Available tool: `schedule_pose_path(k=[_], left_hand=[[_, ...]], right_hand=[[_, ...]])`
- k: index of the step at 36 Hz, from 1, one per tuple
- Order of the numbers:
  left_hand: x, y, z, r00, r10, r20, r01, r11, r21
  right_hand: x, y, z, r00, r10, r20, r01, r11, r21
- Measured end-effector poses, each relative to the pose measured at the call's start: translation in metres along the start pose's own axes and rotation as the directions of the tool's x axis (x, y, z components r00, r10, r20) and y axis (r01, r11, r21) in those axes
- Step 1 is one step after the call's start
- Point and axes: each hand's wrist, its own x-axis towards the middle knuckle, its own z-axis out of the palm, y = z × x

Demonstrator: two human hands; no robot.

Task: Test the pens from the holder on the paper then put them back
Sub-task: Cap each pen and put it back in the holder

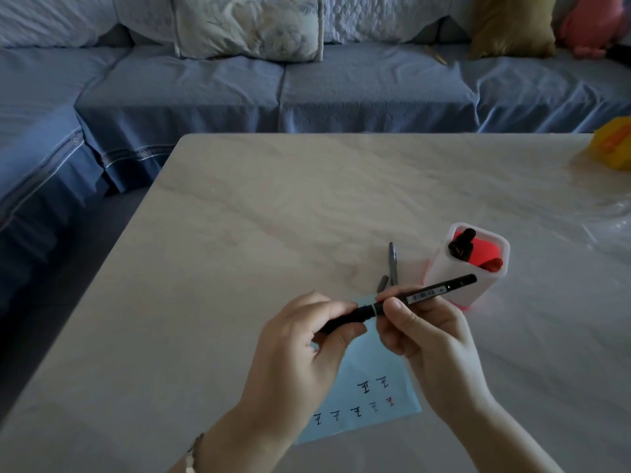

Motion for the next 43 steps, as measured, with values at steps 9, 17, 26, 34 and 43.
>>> schedule_pose_path(k=[9, 17, 26, 34, 43], left_hand=[[-0.002, -0.001, 0.005, 0.992, 0.104, -0.071, -0.098, 0.992, 0.08], [0.009, 0.004, 0.012, 0.859, -0.476, 0.189, 0.511, 0.773, -0.377], [0.018, -0.013, 0.033, 0.884, -0.366, 0.29, 0.363, 0.93, 0.066], [0.011, -0.038, 0.044, 0.885, -0.285, 0.369, 0.144, 0.92, 0.365], [0.011, -0.051, 0.042, 0.869, -0.347, 0.353, 0.234, 0.917, 0.324]], right_hand=[[-0.006, 0.004, 0.002, 1.0, -0.02, -0.021, 0.02, 1.0, -0.011], [0.0, 0.007, -0.005, 0.997, -0.009, -0.076, -0.001, 0.99, -0.141], [0.023, -0.029, -0.04, 0.985, -0.025, -0.168, -0.057, 0.881, -0.469], [0.043, -0.096, -0.128, 0.908, -0.206, -0.365, -0.319, 0.228, -0.92], [0.081, -0.082, -0.117, 0.936, -0.057, -0.348, -0.349, -0.008, -0.937]])
